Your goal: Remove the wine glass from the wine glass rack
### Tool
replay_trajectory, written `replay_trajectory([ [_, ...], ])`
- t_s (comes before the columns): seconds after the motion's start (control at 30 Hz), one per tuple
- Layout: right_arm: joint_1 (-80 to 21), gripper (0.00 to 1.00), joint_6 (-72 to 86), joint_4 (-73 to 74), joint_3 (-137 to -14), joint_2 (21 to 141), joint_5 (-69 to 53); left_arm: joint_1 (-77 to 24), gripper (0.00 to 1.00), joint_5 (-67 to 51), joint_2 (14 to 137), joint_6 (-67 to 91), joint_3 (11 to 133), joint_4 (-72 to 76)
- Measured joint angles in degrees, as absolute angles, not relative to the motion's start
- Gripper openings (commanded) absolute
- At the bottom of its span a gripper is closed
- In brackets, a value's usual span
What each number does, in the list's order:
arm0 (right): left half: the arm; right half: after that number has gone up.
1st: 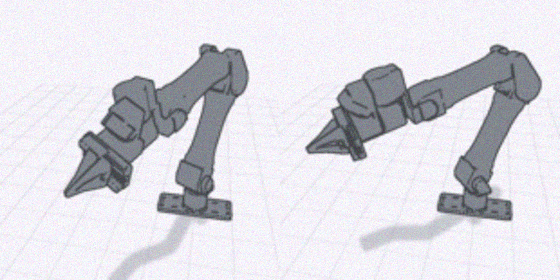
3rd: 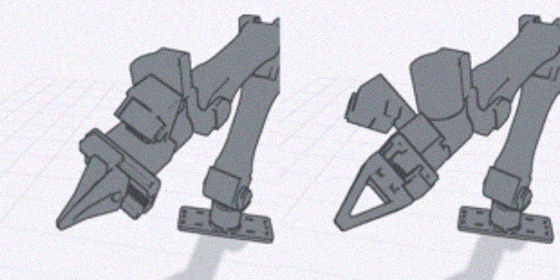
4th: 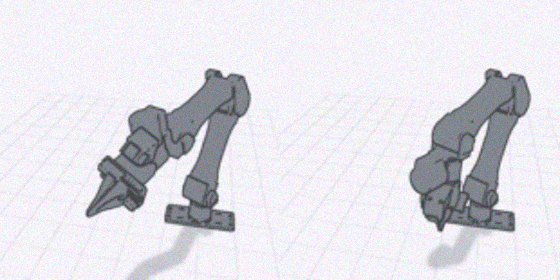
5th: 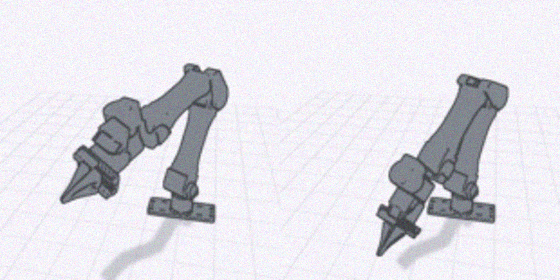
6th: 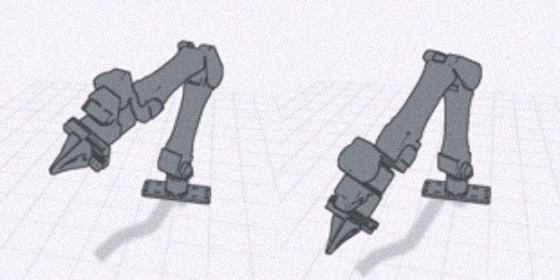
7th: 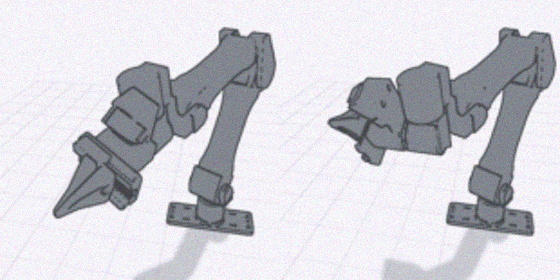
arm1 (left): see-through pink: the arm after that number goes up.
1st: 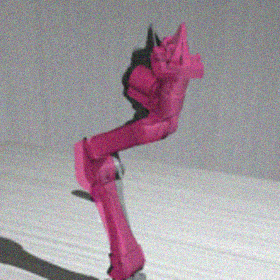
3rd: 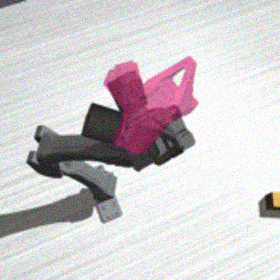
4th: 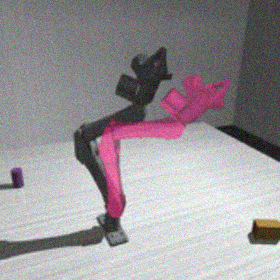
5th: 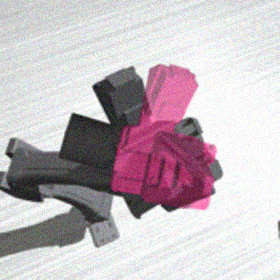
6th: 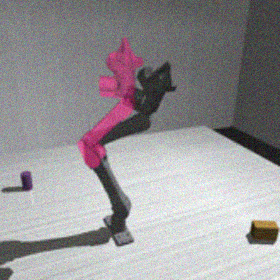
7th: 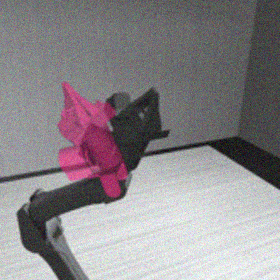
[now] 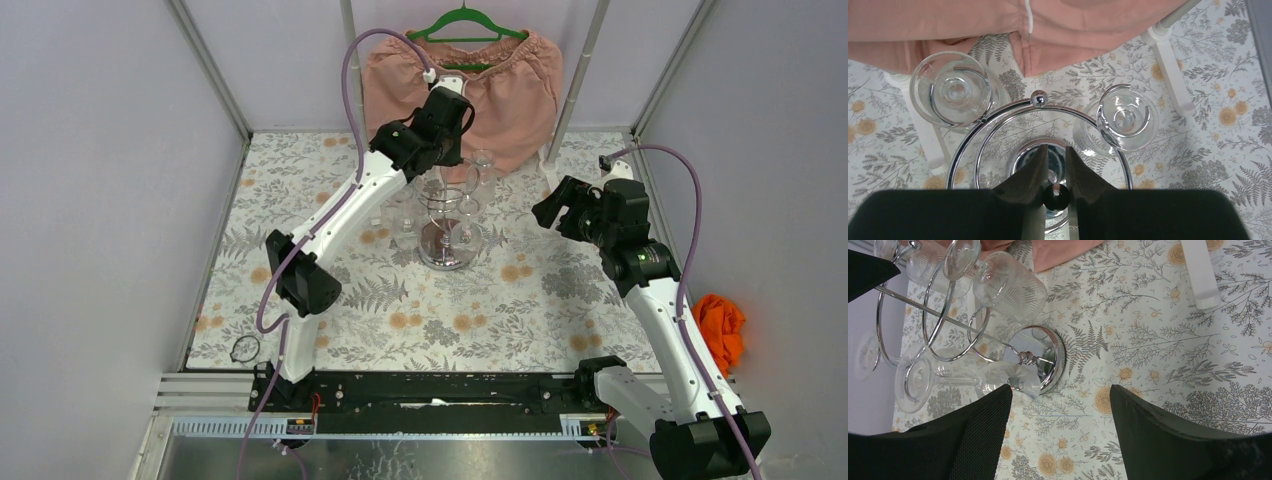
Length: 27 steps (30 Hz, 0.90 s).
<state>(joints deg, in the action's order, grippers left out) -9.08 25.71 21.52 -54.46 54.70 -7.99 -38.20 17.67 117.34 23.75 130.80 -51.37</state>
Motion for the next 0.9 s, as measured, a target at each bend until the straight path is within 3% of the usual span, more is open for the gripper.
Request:
replay_trajectory([
  [0.43, -9.08, 0.80, 25.76, 21.28, -54.46, 55.70, -8.05, -38.61, 0.00, 14.04, 108.73, 25.15, 116.68, -44.03],
  [0.9, -9.08, 0.80, 26.04, 21.10, -54.46, 55.99, -8.67, -39.40, 0.00, 13.87, 106.91, 25.21, 113.43, -41.80],
])
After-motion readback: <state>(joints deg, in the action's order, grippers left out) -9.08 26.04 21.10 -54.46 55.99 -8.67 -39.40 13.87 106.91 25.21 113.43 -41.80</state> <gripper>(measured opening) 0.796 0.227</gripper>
